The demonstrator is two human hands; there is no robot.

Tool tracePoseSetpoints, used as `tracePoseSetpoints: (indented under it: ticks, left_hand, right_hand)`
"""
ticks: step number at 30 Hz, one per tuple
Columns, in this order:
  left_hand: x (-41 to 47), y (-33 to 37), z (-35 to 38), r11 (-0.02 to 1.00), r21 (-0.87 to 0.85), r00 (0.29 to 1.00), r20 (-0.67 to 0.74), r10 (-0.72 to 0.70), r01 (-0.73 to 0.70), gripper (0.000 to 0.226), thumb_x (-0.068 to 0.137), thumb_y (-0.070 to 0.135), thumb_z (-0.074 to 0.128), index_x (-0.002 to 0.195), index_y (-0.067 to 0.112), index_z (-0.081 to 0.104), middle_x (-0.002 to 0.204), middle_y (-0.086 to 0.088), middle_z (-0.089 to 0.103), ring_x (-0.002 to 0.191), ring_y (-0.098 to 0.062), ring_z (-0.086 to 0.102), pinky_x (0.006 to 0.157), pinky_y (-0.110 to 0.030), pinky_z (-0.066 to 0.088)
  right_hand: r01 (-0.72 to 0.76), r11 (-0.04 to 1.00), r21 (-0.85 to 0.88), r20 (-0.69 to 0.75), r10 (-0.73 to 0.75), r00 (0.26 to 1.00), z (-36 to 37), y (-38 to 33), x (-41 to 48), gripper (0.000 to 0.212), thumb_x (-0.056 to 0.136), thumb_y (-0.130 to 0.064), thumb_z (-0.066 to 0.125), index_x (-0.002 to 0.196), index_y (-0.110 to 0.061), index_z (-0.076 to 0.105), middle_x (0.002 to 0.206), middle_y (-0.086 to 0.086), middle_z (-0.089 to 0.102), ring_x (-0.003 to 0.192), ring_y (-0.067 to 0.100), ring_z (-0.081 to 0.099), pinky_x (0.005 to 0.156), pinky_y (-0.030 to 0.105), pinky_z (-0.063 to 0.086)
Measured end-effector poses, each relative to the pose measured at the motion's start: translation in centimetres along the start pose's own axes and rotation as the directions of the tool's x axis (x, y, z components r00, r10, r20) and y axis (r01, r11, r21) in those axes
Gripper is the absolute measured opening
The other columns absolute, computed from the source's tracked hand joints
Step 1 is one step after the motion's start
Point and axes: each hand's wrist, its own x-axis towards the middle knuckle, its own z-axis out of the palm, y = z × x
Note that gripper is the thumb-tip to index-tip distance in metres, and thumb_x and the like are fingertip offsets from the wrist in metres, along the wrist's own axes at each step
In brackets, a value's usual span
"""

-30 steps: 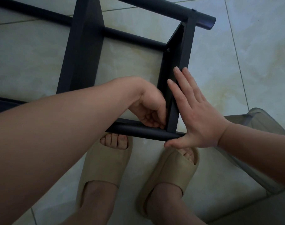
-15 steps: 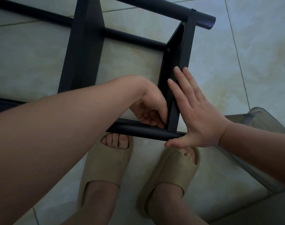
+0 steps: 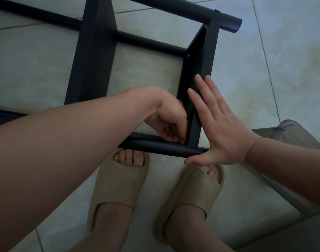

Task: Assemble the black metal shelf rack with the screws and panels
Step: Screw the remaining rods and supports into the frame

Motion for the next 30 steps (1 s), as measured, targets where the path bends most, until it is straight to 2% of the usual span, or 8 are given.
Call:
tracePoseSetpoints:
  ticks: [2,5,10,30]
  left_hand:
    - [0.04,-0.33,0.06,0.999,-0.016,0.999,0.002,0.039,-0.039,0.023,0.090,-0.008,0.057,0.110,0.000,0.065,0.090,-0.013,0.064,0.075,-0.016,0.060,0.072,-0.024,0.052]
    - [0.04,-0.70,0.05,0.997,-0.047,0.998,0.014,0.060,-0.059,0.021,0.090,-0.008,0.057,0.106,0.003,0.065,0.088,-0.011,0.064,0.075,-0.016,0.061,0.071,-0.024,0.052]
    - [0.09,-0.54,-0.30,1.000,-0.003,0.999,0.044,0.021,-0.021,0.011,0.092,0.003,0.060,0.097,0.009,0.068,0.085,-0.005,0.068,0.074,-0.013,0.061,0.070,-0.022,0.048]
    - [0.24,-0.63,-0.20,0.999,0.015,0.995,0.085,-0.046,0.045,0.013,0.093,0.003,0.058,0.091,0.011,0.068,0.082,-0.002,0.066,0.073,-0.011,0.058,0.070,-0.022,0.043]
  right_hand:
    - [0.000,1.000,0.002,-0.001,0.000,1.000,-0.02,0.01,-0.01,0.133,0.074,-0.093,0.047,0.160,0.000,0.008,0.168,0.024,-0.004,0.156,0.039,-0.011,0.124,0.062,0.011]
    - [0.002,1.000,0.001,-0.001,-0.002,1.000,0.00,0.01,-0.05,0.133,0.074,-0.092,0.048,0.160,0.000,0.008,0.168,0.024,-0.004,0.156,0.039,-0.010,0.124,0.062,0.012]
    - [0.004,1.000,-0.005,0.000,-0.004,1.000,0.03,-0.03,-0.01,0.133,0.074,-0.093,0.047,0.160,0.000,0.008,0.168,0.024,-0.003,0.156,0.039,-0.010,0.124,0.062,0.011]
    - [-0.006,1.000,-0.017,0.006,0.006,1.000,-0.06,-0.13,-0.10,0.132,0.073,-0.093,0.047,0.160,0.000,0.012,0.168,0.023,-0.003,0.156,0.039,-0.010,0.123,0.064,0.013]
